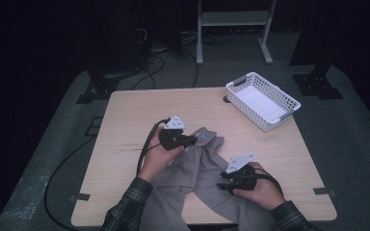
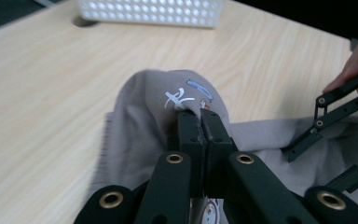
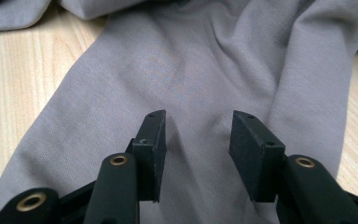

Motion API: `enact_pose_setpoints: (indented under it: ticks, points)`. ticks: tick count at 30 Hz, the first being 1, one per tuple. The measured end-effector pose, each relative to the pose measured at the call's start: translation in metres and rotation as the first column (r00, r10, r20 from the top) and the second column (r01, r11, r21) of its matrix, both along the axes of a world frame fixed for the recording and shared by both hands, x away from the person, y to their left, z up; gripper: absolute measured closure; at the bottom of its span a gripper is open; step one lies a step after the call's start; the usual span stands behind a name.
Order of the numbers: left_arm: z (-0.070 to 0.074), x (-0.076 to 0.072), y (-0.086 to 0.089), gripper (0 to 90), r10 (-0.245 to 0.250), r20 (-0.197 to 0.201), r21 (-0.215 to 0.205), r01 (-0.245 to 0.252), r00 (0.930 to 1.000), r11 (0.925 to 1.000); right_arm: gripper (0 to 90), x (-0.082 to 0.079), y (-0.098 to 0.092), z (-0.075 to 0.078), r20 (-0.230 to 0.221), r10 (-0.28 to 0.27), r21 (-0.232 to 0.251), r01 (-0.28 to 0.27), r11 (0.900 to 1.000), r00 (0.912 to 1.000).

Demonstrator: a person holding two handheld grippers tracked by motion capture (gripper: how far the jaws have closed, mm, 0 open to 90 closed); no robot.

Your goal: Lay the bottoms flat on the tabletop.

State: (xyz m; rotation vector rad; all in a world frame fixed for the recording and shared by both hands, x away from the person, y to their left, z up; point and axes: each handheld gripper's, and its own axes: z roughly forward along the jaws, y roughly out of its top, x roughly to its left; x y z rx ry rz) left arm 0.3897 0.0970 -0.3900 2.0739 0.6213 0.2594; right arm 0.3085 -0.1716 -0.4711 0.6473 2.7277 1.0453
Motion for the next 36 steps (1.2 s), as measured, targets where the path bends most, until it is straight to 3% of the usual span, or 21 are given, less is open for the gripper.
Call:
enact_pose_setpoints:
  ticks: [12, 19, 26, 32, 36]
  points:
    - [0.01, 0.001, 0.048, 88.6, 0.089, 0.021, -0.036, -0.089, 0.9958, 0.9954, 54.9, 0.0, 0.0, 0.0, 0.002, -0.001, -0.004, 0.001, 1.0, 1.0]
    - [0.01, 0.003, 0.084, 88.5, 0.17, 0.028, -0.031, -0.169, 0.9851, 0.9852, 54.9, 0.001, 0.0, 0.0, 0.002, -0.003, -0.004, 0.003, 1.0, 1.0]
    - [0.004, 0.004, 0.111, 88.4, 0.226, 0.016, -0.03, -0.226, 0.9739, 0.9737, 54.9, 0.001, 0.0, 0.0, 0.002, -0.004, -0.005, 0.004, 1.0, 1.0]
    - [-0.006, 0.006, 0.124, 88.5, 0.25, -0.007, -0.012, -0.25, 0.9683, 0.9682, 55.2, 0.0, 0.0, 0.0, 0.0, -0.007, -0.005, 0.007, 1.0, 1.0]
    - [-0.017, 0.008, 0.129, 88.4, 0.27, -0.026, 0.025, -0.269, 0.9626, 0.9628, 55.3, 0.0, 0.0, 0.0, 0.0, -0.008, -0.005, 0.008, 1.0, 1.0]
